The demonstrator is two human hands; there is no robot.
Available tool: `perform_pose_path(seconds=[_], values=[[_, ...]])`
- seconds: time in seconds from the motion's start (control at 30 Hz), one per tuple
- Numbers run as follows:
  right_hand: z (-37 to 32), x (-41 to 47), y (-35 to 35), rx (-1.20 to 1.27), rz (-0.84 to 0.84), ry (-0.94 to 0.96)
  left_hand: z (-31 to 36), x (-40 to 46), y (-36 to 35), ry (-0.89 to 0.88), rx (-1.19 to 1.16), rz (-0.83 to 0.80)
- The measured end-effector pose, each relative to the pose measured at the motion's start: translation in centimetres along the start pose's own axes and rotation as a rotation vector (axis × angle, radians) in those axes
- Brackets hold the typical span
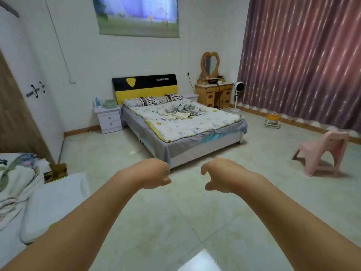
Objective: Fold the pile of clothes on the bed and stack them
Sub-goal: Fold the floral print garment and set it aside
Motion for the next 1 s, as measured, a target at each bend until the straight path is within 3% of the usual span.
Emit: perform_pose_path(seconds=[0.53,1.0], values=[[12.2,14.7,3.1,0.017,-0.025,0.015,1.2,19.3,2.9,0.005,-0.049,0.006],[18.9,32.2,6.7,-0.019,-0.019,-0.021,-2.8,38.4,5.9,-0.058,0.029,-0.006]])
Point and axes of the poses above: each hand's wrist, its own x-axis towards the middle knuckle, its own y-axis out of the back of the hand, z = x × y, the point moved 3 cm from there along x, towards the middle knuckle, and after that the axes turned 6 degrees about x, right-handed, at the moved point
